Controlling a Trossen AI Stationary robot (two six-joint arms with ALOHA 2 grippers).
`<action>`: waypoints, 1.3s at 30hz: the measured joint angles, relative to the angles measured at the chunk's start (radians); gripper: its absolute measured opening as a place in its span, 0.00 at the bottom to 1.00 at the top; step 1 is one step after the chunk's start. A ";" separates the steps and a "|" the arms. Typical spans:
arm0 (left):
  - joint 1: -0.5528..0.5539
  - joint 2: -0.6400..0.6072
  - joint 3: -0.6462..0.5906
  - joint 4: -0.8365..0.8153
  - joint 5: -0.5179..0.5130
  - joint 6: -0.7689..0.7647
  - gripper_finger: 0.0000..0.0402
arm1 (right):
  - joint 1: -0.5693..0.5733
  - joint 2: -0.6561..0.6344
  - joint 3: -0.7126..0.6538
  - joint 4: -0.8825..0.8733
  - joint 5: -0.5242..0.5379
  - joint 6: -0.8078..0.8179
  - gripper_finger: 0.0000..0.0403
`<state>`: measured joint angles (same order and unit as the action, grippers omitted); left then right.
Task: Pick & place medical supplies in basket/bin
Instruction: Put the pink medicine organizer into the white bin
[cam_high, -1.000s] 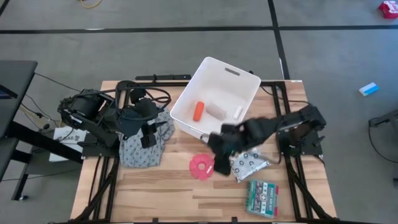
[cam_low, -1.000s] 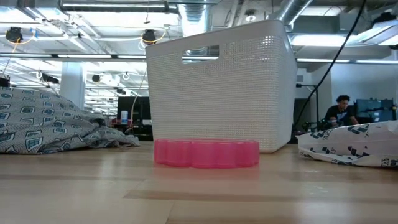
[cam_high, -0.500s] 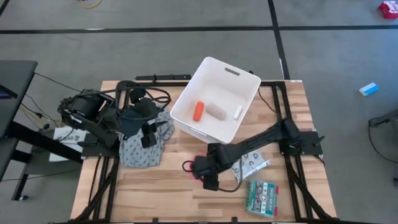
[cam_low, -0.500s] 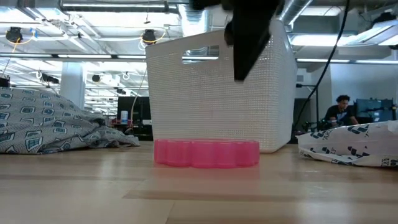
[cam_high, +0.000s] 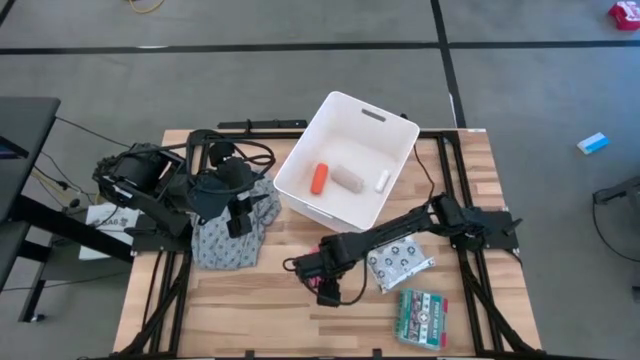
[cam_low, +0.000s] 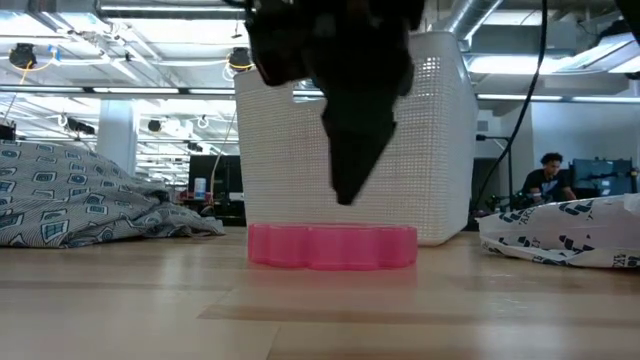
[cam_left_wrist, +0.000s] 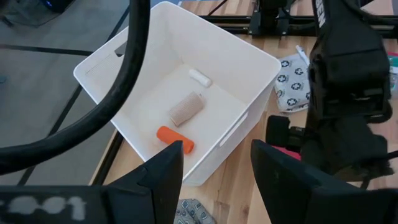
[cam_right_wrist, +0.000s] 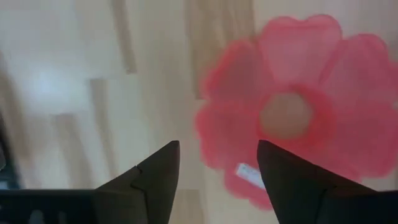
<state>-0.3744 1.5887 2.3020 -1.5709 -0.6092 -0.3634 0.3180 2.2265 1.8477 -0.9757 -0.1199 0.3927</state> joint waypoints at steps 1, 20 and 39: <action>0.000 0.000 0.000 0.000 0.000 0.000 0.44 | 0.000 0.001 -0.003 -0.012 0.014 -0.009 0.51; 0.000 0.000 0.000 0.000 0.010 0.000 0.44 | 0.000 0.006 -0.042 0.103 0.076 -0.058 0.50; 0.000 0.000 0.000 0.000 0.010 0.000 0.44 | 0.005 0.005 -0.040 0.060 0.038 -0.063 0.54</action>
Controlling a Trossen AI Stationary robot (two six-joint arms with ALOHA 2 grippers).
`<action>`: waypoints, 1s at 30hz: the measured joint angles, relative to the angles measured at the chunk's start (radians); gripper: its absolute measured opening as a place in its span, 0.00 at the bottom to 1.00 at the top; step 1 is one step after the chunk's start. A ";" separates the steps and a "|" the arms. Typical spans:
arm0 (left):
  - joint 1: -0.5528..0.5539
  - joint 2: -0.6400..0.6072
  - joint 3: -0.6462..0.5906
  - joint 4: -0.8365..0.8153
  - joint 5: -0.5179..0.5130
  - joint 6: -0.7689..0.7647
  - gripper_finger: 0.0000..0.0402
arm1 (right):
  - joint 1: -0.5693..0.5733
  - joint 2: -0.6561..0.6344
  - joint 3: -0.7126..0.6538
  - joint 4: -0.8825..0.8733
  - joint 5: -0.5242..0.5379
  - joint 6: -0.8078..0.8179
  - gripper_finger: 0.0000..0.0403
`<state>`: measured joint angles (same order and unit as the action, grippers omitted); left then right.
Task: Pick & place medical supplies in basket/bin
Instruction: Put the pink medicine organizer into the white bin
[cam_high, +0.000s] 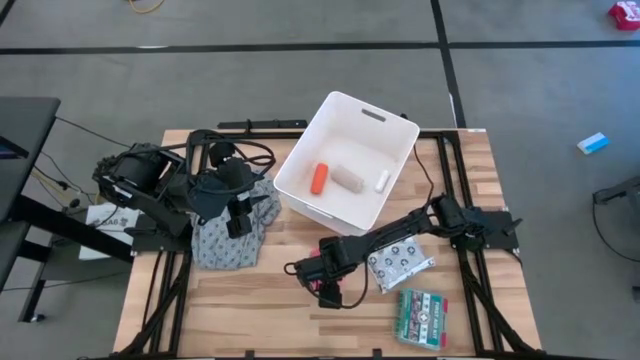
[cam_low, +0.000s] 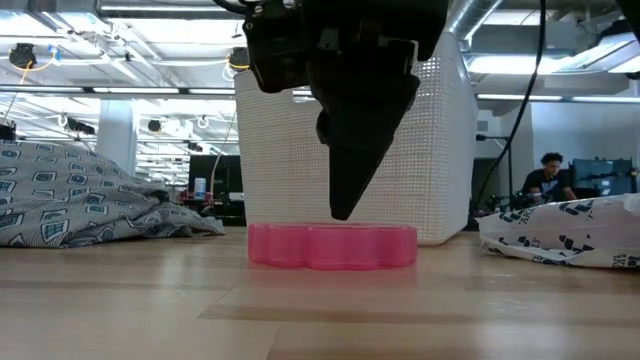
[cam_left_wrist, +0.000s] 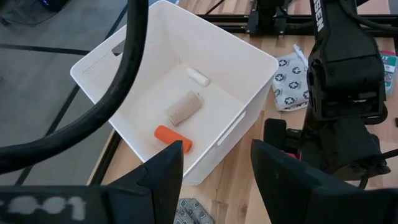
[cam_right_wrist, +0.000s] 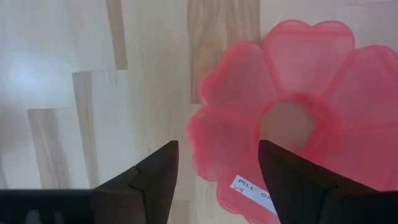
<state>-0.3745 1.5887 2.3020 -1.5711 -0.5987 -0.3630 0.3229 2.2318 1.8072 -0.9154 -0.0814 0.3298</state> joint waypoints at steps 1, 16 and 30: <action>0.000 0.000 0.000 0.000 0.000 0.000 0.44 | -0.002 0.000 0.000 0.000 0.000 0.001 0.55; 0.000 0.000 0.000 0.000 0.001 0.000 0.44 | -0.005 0.017 0.000 0.014 0.003 -0.025 0.60; 0.000 0.000 0.000 0.000 0.004 0.000 0.44 | -0.016 0.114 0.008 -0.042 0.032 -0.020 0.58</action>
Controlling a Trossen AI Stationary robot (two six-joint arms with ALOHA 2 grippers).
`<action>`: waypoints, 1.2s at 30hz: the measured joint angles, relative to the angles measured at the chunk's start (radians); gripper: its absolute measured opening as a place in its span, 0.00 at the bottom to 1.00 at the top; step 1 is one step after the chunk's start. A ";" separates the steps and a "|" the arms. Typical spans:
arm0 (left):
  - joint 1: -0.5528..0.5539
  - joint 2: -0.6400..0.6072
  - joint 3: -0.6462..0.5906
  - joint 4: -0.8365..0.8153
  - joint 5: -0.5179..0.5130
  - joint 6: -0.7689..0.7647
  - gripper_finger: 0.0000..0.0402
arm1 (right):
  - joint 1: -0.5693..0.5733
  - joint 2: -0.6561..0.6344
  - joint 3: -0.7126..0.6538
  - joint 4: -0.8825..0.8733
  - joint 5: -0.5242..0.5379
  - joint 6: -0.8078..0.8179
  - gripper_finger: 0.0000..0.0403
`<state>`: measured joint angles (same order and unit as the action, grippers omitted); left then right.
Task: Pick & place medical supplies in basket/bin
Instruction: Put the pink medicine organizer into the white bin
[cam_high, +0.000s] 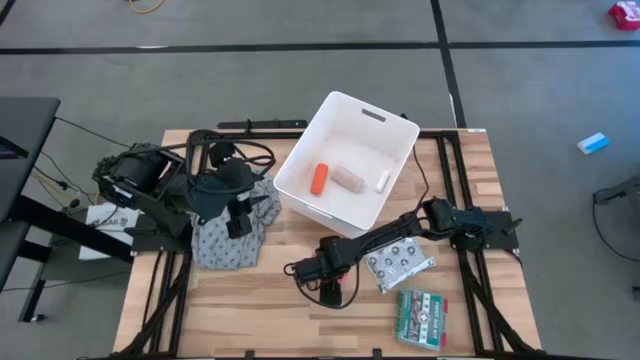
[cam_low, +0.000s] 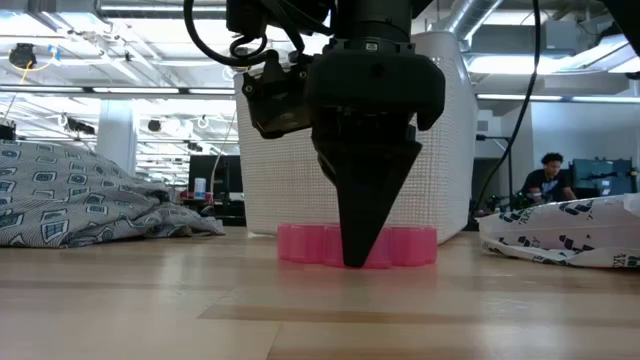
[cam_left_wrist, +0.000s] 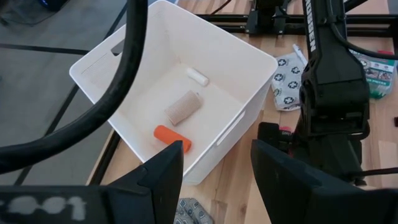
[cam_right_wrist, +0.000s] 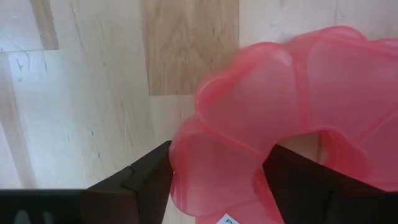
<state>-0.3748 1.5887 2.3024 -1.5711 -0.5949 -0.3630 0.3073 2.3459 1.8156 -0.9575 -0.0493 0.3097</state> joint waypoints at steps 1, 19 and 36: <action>0.000 0.000 0.000 0.000 0.000 0.000 0.44 | 0.000 0.000 0.000 0.000 0.001 0.005 0.57; 0.000 0.000 0.000 0.000 0.003 0.000 0.44 | 0.086 -0.177 0.185 0.023 -0.065 0.085 0.48; 0.000 0.000 0.000 0.000 0.002 0.000 0.44 | 0.045 -0.459 0.336 -0.100 0.252 -0.024 0.49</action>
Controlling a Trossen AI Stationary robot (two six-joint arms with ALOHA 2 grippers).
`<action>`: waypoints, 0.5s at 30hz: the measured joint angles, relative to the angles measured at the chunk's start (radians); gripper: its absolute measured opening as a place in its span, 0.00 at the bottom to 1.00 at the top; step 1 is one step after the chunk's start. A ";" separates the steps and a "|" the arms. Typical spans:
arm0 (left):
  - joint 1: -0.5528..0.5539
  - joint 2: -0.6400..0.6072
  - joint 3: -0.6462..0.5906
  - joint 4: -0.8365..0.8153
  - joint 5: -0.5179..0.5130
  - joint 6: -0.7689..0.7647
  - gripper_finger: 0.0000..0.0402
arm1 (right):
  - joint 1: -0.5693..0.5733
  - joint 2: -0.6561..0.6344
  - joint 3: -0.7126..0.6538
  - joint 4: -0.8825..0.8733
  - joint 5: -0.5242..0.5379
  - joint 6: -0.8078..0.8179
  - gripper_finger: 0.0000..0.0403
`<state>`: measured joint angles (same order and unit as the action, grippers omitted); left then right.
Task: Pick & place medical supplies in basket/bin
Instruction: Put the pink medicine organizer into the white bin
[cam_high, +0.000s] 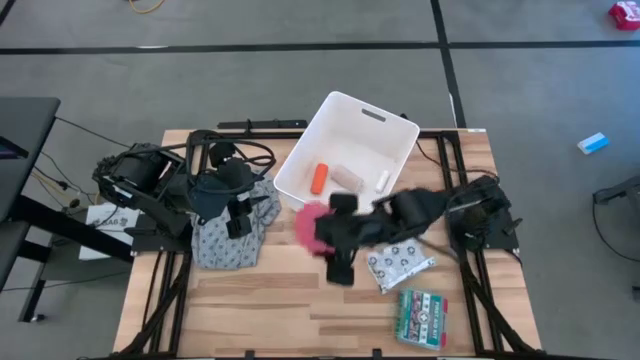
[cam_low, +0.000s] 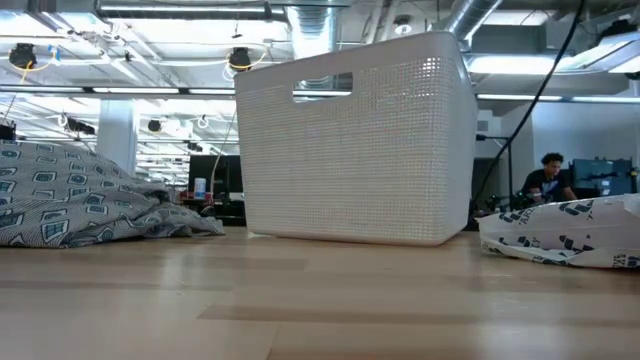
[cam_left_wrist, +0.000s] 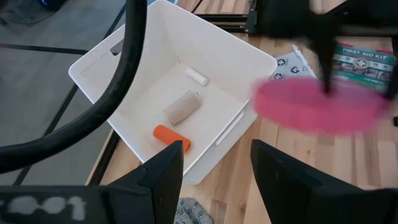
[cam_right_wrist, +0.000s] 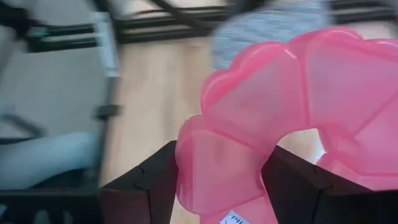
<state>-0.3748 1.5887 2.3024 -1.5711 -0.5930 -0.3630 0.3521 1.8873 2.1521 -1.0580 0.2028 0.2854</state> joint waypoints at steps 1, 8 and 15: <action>0.000 0.000 0.000 0.000 0.000 0.000 0.44 | -0.014 -0.011 0.000 -0.020 0.033 -0.001 0.49; 0.000 0.000 0.000 0.000 -0.001 0.000 0.44 | -0.168 -0.052 0.000 -0.227 0.199 -0.009 0.49; 0.000 0.000 0.000 0.000 0.005 0.000 0.44 | -0.370 -0.037 -0.006 -0.334 0.195 -0.009 0.50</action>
<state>-0.3744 1.5888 2.3024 -1.5709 -0.5884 -0.3630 -0.0182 1.8505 2.1462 -1.3922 0.3977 0.2765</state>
